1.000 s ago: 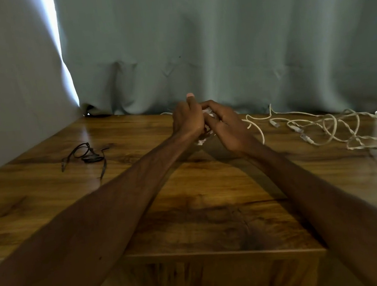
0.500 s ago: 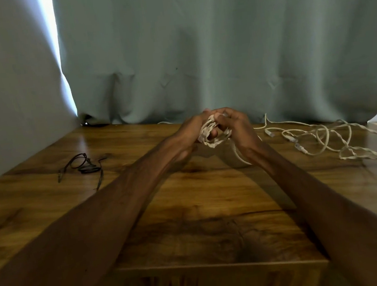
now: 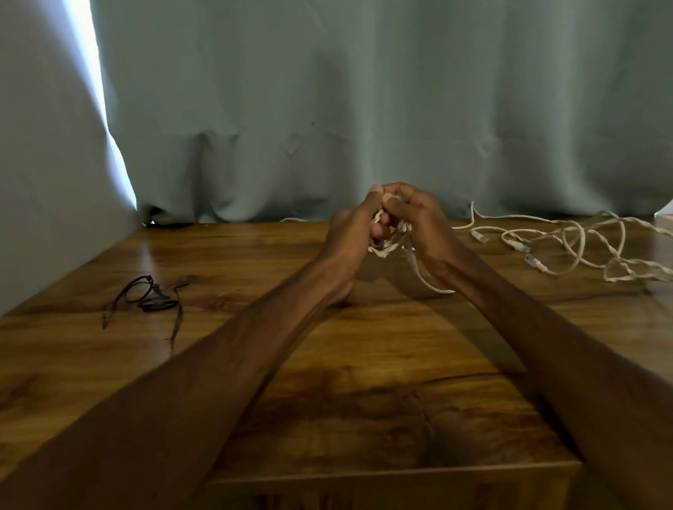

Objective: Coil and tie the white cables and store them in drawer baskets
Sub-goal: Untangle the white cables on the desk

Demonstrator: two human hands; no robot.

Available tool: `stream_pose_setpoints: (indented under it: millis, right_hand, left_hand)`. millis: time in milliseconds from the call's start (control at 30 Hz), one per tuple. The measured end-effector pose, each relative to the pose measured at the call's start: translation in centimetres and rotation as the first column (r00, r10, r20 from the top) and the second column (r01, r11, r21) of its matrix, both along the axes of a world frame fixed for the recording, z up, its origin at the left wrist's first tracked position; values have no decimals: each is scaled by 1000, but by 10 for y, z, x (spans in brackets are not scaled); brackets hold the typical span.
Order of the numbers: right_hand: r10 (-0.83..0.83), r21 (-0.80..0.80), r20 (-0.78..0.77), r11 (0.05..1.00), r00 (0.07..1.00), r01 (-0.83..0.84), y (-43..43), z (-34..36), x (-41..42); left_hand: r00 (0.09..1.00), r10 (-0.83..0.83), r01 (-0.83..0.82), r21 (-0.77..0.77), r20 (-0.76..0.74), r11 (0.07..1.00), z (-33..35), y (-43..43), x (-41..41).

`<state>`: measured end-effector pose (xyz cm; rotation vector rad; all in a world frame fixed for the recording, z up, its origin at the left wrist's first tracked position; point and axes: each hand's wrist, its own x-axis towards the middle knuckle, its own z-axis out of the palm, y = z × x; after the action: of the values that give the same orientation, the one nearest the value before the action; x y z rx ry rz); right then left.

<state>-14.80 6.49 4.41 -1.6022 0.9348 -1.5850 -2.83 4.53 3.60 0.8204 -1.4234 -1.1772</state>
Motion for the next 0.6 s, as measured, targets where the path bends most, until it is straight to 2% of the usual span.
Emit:
stream_pose_setpoints:
  millis: [167, 267, 333, 400, 467, 533, 600]
  right_hand:
    - [-5, -20, -60, 1000, 998, 4, 2, -2, -4]
    - [-35, -25, -130, 999, 991, 32, 1, -4, -1]
    - [-112, -30, -243, 994, 964, 108, 2, -5, 1]
    - [-287, -136, -413, 958, 864, 253, 1, -7, 4]
    - [-429, -299, -489, 900, 760, 316, 1, -10, 8]
    - [-511, -419, -520, 851, 684, 318, -2, -14, 12]
    - [-531, -467, -611, 840, 587, 274, -8, -21, 11]
  left_hand:
    - [992, 73, -65, -81, 99, 995, 2, 4, 0]
    - [985, 156, -147, -112, 69, 983, -1, 0, 3]
    - [973, 227, -223, -94, 43, 970, -2, -5, 7]
    - [952, 302, -297, -93, 43, 950, -3, -12, 14]
    - [921, 385, -378, -110, 50, 919, -5, -22, 24]
    - [897, 441, -436, -114, 29, 893, -5, -29, 35]
    - [880, 475, -469, -118, 25, 875, -6, -36, 44]
